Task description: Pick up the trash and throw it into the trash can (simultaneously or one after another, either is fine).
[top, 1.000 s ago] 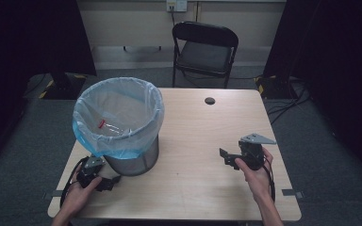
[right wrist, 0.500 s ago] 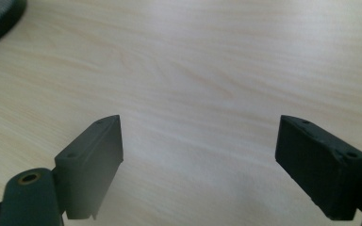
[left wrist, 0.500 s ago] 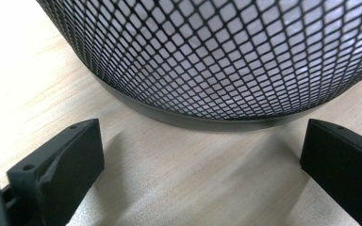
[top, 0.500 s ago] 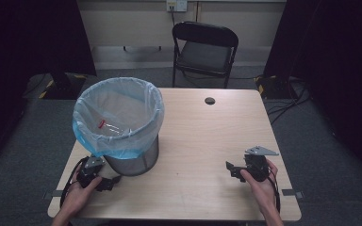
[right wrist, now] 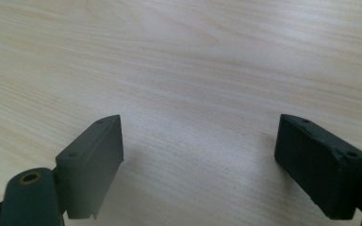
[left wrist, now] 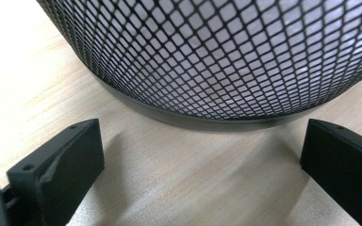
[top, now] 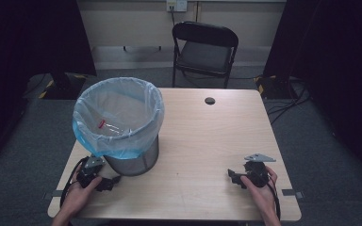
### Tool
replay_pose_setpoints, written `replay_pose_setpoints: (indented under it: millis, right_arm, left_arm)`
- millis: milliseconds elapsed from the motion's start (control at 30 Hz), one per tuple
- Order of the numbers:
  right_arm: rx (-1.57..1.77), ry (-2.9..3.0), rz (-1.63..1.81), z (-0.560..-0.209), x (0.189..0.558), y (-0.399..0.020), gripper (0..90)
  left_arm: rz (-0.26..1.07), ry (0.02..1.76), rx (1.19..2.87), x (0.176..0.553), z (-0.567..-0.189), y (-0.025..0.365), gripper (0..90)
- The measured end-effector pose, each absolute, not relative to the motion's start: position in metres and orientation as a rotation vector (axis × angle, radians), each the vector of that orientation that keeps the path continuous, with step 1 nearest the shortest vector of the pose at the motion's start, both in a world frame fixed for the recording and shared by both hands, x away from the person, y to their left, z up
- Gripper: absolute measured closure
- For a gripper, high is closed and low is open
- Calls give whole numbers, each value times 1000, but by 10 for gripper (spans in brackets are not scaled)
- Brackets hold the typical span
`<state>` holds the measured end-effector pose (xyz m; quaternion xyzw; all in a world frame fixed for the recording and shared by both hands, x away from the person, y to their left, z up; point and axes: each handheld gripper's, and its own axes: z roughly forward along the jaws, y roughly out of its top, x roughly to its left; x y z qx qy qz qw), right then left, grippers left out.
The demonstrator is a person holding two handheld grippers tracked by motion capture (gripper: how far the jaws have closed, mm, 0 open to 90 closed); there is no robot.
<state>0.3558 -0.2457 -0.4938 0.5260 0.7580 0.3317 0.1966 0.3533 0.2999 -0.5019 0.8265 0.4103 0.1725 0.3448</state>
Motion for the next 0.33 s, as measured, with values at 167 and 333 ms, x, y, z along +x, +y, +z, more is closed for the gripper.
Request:
replay_pose_setpoints:
  millis: [167,333]
  right_arm:
    - [1407,2096,912,-499,353,-243,143]
    - [1404,2095,917,-500,353,-244,142]
  left_arm:
    - [447,1066,2146,353,-502,300,0]
    - [447,1066,2147,353,-502,300,0]
